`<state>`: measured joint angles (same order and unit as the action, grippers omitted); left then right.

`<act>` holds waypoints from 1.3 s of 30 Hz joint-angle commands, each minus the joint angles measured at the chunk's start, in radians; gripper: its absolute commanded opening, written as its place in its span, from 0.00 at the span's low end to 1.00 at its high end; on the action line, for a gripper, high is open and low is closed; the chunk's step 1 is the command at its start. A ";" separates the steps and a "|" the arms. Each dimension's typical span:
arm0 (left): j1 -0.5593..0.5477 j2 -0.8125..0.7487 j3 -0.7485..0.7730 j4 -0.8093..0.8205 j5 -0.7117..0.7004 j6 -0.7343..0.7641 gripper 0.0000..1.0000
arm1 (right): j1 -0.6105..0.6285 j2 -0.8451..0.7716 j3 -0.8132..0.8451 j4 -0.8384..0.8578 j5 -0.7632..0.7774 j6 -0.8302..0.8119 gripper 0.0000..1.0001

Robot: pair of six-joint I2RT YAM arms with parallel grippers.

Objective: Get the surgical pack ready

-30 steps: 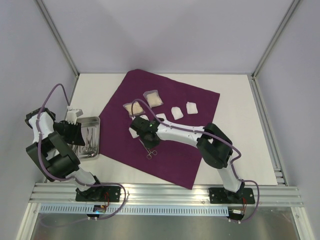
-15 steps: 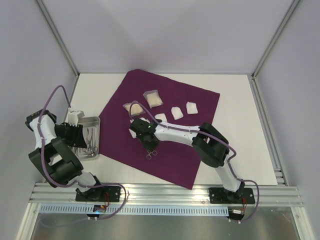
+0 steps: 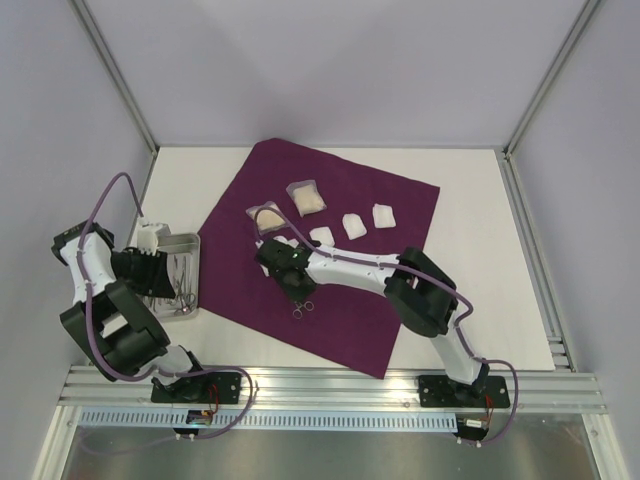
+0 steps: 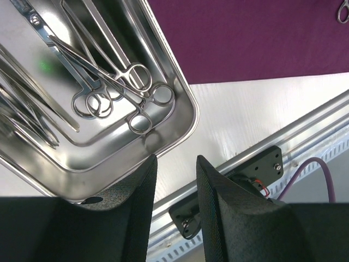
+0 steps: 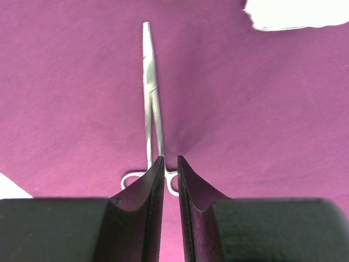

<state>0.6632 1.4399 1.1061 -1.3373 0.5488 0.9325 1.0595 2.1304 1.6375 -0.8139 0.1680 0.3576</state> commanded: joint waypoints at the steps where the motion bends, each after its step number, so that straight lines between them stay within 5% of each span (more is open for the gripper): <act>1: -0.001 -0.038 -0.017 -0.017 0.030 0.040 0.44 | 0.019 -0.056 0.016 0.005 0.019 -0.019 0.18; 24: -0.001 -0.061 -0.025 -0.013 0.028 0.039 0.46 | 0.005 0.072 -0.022 0.047 0.002 -0.045 0.17; 27: -0.001 -0.059 -0.020 -0.019 0.031 0.040 0.46 | 0.002 0.076 -0.025 0.047 0.013 -0.033 0.00; 39: -0.027 -0.087 0.027 -0.088 0.085 0.037 0.46 | 0.003 -0.197 -0.134 0.185 0.177 0.102 0.01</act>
<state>0.6544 1.3823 1.0859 -1.3399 0.5713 0.9451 1.0683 2.0544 1.5166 -0.7170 0.2539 0.4068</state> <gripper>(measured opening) 0.459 0.011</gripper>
